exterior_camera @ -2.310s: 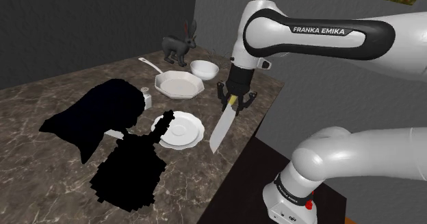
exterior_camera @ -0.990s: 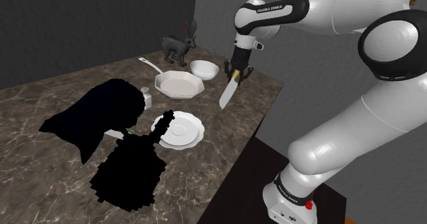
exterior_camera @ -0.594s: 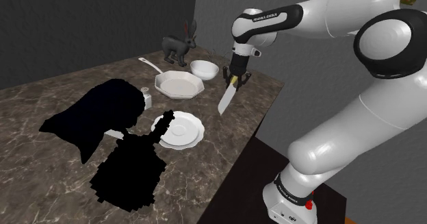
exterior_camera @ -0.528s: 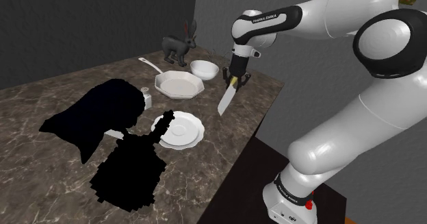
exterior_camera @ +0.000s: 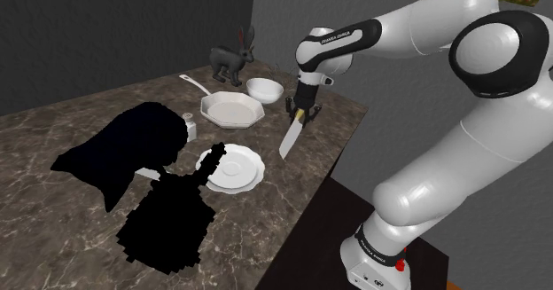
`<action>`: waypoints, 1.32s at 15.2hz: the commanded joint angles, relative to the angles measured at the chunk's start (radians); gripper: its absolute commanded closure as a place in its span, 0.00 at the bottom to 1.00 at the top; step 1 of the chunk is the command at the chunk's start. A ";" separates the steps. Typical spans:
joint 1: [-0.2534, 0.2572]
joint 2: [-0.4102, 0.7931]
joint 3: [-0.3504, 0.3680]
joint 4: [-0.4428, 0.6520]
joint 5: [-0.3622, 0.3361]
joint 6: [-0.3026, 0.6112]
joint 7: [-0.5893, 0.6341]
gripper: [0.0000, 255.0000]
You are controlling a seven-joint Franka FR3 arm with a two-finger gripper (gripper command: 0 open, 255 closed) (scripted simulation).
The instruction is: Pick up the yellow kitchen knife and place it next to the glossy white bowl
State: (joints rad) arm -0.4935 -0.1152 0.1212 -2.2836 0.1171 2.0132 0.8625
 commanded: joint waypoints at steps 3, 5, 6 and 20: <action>0.000 0.029 0.001 -0.026 0.000 0.055 -0.003 1.00; 0.001 0.044 0.002 -0.039 0.000 0.083 -0.005 1.00; 0.001 0.051 0.002 -0.045 0.000 0.097 -0.005 1.00; 0.001 0.058 0.002 -0.050 0.000 0.108 -0.006 0.00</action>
State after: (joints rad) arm -0.4925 -0.0569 0.1236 -2.3335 0.1169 2.1216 0.8566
